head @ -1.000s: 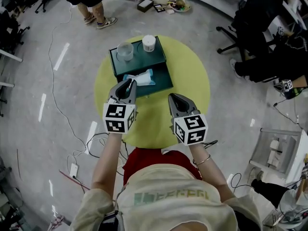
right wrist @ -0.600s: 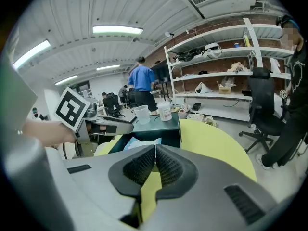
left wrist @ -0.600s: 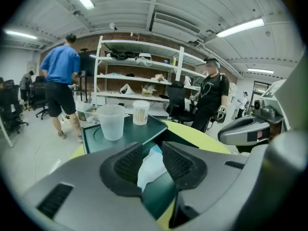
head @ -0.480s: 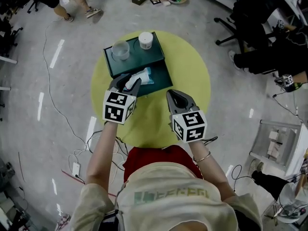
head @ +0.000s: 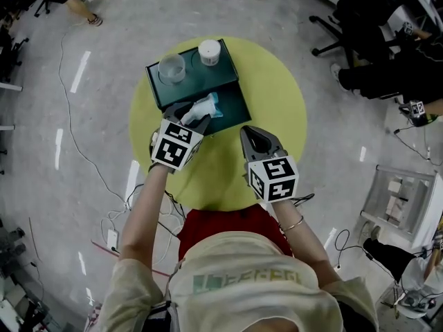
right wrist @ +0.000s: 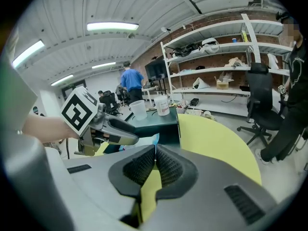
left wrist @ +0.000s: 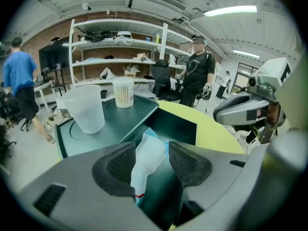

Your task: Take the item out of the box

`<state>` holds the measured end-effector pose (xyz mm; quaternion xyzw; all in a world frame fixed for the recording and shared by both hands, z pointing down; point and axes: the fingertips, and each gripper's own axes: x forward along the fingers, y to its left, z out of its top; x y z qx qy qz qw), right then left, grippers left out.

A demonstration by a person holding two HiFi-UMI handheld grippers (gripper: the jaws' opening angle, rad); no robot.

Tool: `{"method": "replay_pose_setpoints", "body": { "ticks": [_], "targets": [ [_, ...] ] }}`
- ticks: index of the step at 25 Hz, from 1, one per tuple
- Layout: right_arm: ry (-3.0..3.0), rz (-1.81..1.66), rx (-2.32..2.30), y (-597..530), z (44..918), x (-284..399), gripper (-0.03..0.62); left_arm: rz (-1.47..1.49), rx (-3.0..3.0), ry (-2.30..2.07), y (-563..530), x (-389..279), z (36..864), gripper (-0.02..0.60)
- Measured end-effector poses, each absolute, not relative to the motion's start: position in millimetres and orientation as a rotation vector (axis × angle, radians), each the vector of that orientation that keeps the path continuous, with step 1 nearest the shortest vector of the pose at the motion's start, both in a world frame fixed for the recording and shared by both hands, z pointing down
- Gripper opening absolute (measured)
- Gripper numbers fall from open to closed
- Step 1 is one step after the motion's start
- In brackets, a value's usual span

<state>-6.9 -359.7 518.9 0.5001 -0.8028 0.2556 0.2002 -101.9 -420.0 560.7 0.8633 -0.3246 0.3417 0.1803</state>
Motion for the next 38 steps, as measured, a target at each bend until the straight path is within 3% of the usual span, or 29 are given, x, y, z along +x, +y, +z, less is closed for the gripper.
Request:
{"method": "replay_pose_setpoints", "body": {
  "ticks": [19, 38],
  "targets": [
    [-2.2, 0.767, 1.4, -376.1, 538.6, -1.4, 0.037, 1.361, 2.449, -0.76, -432.4, -87.3, 613.2, 0.224],
    [-2.142, 0.809, 1.439, -365.9, 549.8, 10.8, 0.037, 1.476, 2.397, -0.675, -430.9, -80.2, 634.3, 0.225]
  ]
}}
